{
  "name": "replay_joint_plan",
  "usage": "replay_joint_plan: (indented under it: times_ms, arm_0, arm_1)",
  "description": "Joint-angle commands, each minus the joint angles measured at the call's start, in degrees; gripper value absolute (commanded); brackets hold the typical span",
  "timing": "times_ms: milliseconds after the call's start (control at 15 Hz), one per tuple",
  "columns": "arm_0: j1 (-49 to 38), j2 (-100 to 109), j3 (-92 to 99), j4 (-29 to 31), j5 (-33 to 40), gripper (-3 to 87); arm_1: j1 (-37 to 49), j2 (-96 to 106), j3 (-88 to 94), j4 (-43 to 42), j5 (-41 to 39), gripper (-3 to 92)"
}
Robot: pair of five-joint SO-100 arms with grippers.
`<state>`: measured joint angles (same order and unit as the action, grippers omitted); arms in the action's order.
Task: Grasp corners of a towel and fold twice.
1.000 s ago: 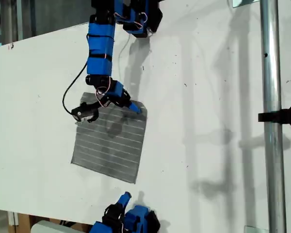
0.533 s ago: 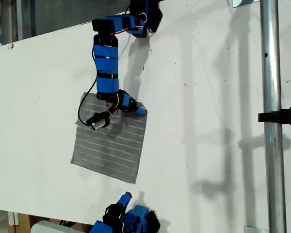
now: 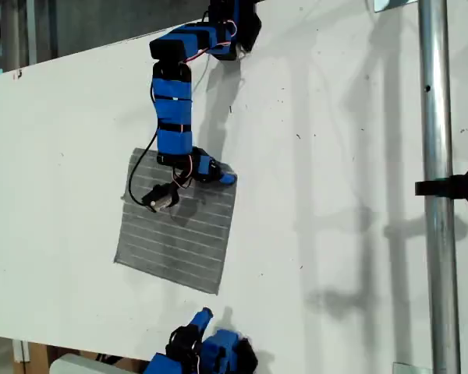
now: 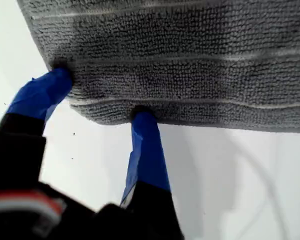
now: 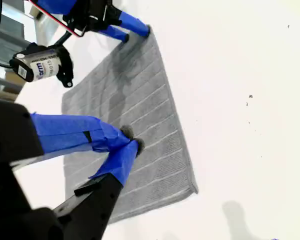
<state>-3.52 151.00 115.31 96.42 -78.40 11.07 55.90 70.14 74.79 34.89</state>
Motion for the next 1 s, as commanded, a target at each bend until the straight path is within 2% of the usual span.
replay_joint_plan:
  times_ms: [0,333,533,733,800,867,933]
  arm_0:
    - [0.70,-0.35,-0.53,-0.53,-0.79,-2.7]
    - [-0.18,-6.77,-2.81,-1.67,0.35,-2.7]
    - [-3.34,-20.48,-12.48,-2.81,5.27,-2.7]
    - [-11.25,-24.43,-13.27,-2.29,13.18,-1.7]
    - [-13.97,-26.19,-13.10,-2.11,15.73,7.2]
    - [-16.70,-28.21,-12.92,-1.67,17.23,25.3]
    - [-18.81,-30.85,-12.92,-2.02,22.32,35.0]
  arm_1:
    - [-0.35,0.00,-2.20,0.79,1.14,-0.2]
    - [-1.85,0.09,-1.41,-0.18,1.49,-0.2]
    - [-2.02,0.53,-1.49,-0.44,1.85,-0.2]
    - [-2.29,1.85,-1.23,-0.53,2.20,-0.2]
    - [-2.29,2.11,-1.23,-0.53,2.29,-0.2]
    - [-2.29,2.46,-0.97,-0.53,2.37,-0.2]
    - [-2.46,2.72,-0.88,-0.62,2.64,-0.2]
